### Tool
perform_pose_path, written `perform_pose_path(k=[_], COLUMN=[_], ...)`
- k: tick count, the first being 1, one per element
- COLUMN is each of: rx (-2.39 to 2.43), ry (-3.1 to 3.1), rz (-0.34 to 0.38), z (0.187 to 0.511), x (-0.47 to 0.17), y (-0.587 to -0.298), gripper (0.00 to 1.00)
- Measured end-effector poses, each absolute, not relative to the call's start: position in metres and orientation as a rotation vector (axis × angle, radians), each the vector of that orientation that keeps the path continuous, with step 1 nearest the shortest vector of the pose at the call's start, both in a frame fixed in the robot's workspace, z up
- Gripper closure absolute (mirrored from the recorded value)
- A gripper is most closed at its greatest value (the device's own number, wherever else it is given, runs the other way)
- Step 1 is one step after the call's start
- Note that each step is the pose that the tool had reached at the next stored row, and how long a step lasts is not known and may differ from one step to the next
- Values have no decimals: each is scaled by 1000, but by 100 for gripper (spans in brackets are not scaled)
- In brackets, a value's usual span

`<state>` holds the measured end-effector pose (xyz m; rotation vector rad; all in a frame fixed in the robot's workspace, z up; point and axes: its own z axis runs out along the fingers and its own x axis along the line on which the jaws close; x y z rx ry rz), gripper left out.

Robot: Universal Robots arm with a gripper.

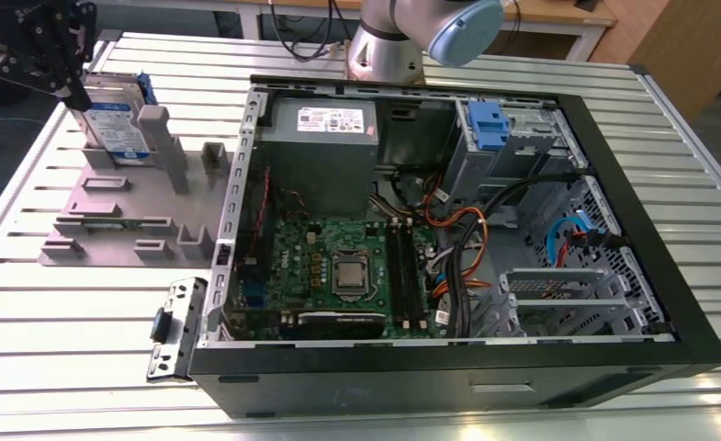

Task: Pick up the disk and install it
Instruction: 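Pick up the disk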

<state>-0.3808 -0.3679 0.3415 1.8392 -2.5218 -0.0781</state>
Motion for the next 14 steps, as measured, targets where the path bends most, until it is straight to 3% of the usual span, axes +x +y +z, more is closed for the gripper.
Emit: perform_pose_path(k=[11, 13, 14], rx=[1840, 1840, 1840], ry=[-2521, -2521, -2521], rz=[-78, -78, -78], z=[341, 341, 341], x=[-381, -381, -381], y=[-368, -368, -368], gripper=[90, 89, 83])
